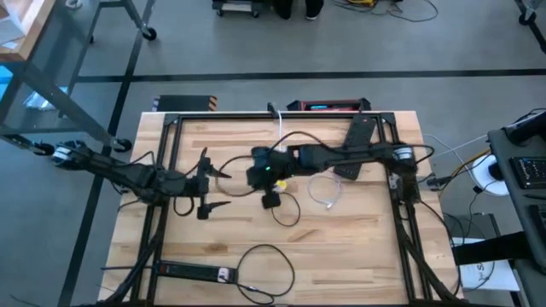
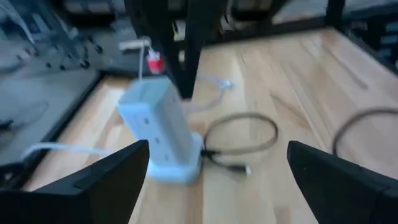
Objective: Insert USB
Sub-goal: Return to Home Position
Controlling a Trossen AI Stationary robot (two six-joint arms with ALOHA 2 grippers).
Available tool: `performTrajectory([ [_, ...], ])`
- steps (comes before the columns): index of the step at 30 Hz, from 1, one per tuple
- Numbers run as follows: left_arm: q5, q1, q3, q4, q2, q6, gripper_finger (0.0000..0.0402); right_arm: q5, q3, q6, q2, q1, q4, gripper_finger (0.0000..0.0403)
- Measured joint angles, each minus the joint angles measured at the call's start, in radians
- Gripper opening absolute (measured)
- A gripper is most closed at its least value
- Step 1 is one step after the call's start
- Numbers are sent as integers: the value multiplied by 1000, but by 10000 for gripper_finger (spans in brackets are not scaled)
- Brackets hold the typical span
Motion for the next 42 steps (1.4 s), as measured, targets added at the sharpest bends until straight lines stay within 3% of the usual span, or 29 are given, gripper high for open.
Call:
performTrajectory([
  [6, 9, 40, -74, 141, -12, 32, 375, 2, -295, -7, -157, -62, 222, 0],
  [18, -9, 107, -86, 135, -148, 22, 381, 5, -811, -3, -581, -102, 547, 0],
  [23, -34, 107, -88, 20, -292, -28, 372, 12, -1005, 73, -751, -101, 572, 0],
  [31, -34, 110, -181, 59, -519, -21, 367, 14, -1292, 156, -1020, -101, 738, 0],
  [42, -34, 113, -378, 249, -597, -47, 383, 13, -1634, 286, -1435, -141, 788, 0],
])
